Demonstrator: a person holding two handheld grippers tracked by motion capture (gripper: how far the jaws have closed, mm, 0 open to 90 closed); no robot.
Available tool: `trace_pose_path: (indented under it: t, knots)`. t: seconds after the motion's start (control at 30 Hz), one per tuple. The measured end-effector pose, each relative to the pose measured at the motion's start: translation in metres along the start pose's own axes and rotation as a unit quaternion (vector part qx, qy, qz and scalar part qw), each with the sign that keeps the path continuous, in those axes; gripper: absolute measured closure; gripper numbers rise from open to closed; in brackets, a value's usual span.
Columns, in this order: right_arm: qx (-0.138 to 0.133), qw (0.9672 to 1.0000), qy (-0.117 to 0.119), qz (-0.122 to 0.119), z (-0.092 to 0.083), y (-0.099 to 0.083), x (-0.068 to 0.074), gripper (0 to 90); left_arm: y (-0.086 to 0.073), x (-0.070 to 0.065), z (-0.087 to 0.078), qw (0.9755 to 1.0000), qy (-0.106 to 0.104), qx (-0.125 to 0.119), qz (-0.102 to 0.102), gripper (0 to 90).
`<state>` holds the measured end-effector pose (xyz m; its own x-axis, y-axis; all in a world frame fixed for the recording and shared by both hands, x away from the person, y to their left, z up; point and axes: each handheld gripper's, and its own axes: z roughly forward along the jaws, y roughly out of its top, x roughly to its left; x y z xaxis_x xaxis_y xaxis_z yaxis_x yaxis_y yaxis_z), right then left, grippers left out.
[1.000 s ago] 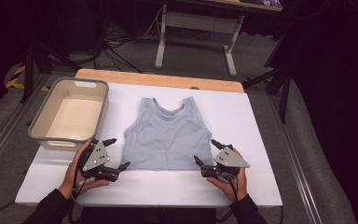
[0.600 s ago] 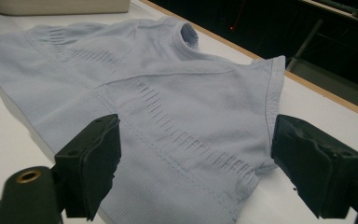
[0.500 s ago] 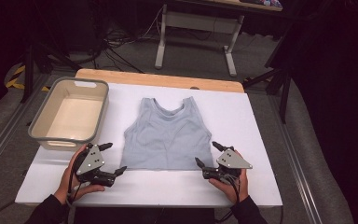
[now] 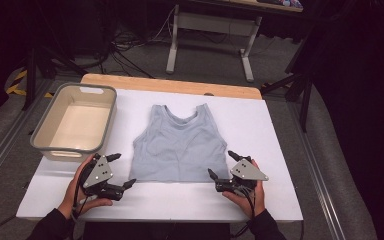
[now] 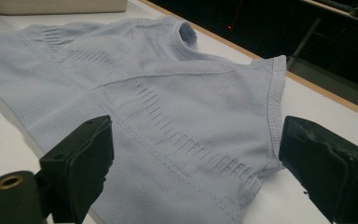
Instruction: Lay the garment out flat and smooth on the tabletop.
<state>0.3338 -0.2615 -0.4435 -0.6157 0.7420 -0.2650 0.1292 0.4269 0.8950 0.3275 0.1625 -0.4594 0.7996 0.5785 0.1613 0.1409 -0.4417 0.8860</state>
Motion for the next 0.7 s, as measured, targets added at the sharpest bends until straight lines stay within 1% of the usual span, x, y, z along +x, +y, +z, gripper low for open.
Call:
trace_pose_path:
  t: [0.07,0.13,0.23,0.37,0.4,0.47,0.53,0.6,0.63,0.67,0.7]
  knots:
    - [0.003,1.0,0.003,0.001,0.0,-0.001,0.0,10.7,0.001,0.0,0.002,1.0,-0.003,-0.001,-0.001,9.4]
    - [0.005,1.0,0.001,0.0,-0.001,-0.001,0.0,10.5,0.001,0.0,0.004,1.0,-0.005,0.003,0.002,9.4]
    - [0.001,1.0,0.0,0.007,-0.001,0.001,-0.001,9.0,0.001,-0.001,0.004,0.9999,-0.003,0.01,0.003,8.5]
    - [0.004,1.0,0.002,0.003,-0.001,0.001,0.0,6.9,0.003,-0.001,0.005,1.0,-0.001,0.008,-0.001,7.9]
    - [0.005,1.0,0.002,0.006,-0.001,0.001,0.0,8.0,0.003,-0.001,0.006,1.0,-0.001,0.01,-0.001,7.8]
    - [0.006,0.9999,0.003,0.01,-0.001,0.002,0.001,7.8,0.004,-0.002,0.007,0.9999,0.001,0.015,-0.003,7.8]
    - [0.005,1.0,0.005,0.006,-0.001,0.005,0.002,7.6,0.004,-0.003,0.009,0.9998,-0.001,0.02,-0.003,7.8]
    - [0.004,1.0,0.005,0.007,-0.002,0.008,0.004,9.6,0.004,-0.004,0.012,0.9996,0.001,0.029,-0.003,7.9]
    - [0.002,0.9999,0.008,0.01,-0.001,0.011,0.004,13.3,0.004,-0.004,0.014,0.9993,0.001,0.036,-0.006,8.5]
    - [0.002,0.9999,0.009,0.012,-0.001,0.012,0.005,14.5,0.004,-0.004,0.015,0.9991,0.005,0.042,-0.006,8.8]
    - [0.002,0.9999,0.009,0.012,-0.001,0.012,0.005,14.5,0.004,-0.004,0.015,0.9991,0.005,0.042,-0.006,9.7]
